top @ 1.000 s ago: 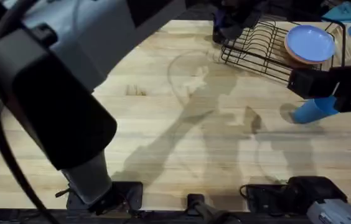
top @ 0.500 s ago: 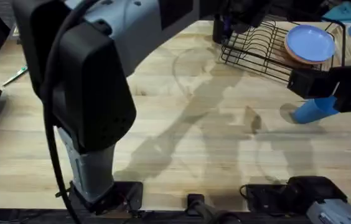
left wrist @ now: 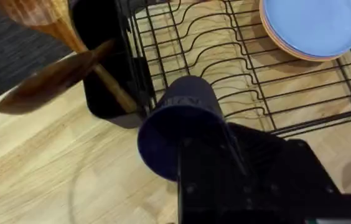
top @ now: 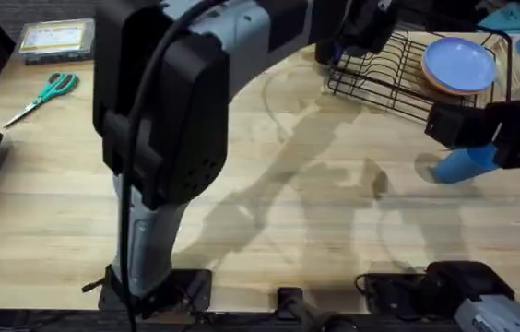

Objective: Pick up the cup on the table and put them onto the rack.

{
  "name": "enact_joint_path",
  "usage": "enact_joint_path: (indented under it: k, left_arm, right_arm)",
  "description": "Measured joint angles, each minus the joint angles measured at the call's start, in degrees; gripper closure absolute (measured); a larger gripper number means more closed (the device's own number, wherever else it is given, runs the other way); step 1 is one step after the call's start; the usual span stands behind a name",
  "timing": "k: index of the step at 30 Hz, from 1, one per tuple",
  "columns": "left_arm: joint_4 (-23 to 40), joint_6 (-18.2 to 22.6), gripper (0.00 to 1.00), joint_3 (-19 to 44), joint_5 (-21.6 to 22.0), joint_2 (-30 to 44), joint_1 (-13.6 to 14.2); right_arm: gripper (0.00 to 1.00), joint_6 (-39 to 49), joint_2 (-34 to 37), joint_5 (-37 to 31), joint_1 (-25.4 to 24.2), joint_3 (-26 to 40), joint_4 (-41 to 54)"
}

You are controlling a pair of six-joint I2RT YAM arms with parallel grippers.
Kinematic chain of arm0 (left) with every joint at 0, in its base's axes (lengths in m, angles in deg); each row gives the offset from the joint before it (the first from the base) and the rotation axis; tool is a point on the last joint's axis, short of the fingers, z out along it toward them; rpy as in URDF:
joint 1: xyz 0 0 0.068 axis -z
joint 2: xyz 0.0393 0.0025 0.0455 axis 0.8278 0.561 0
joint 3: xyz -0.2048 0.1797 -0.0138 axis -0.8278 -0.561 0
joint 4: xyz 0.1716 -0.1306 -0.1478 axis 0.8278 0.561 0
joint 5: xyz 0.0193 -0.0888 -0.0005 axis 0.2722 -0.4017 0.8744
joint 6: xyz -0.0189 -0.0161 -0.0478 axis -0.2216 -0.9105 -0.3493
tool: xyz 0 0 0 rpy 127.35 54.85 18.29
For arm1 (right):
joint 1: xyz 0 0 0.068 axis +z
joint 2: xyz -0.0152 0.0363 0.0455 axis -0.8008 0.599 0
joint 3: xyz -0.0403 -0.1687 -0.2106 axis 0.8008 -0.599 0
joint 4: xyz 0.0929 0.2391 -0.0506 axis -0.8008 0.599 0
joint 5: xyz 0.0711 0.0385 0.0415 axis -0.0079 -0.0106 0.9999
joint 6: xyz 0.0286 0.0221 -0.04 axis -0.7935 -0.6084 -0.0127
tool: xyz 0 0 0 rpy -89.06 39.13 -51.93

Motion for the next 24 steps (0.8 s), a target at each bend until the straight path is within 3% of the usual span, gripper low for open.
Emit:
enact_joint_path:
  k: [24]
  left_arm:
    - [2.0,1.3,0.960,0.6,0.0,6.1,0.3]
  right_arm:
    - [0.008,0.0,0.0,0.0,0.0,0.0,0.0]
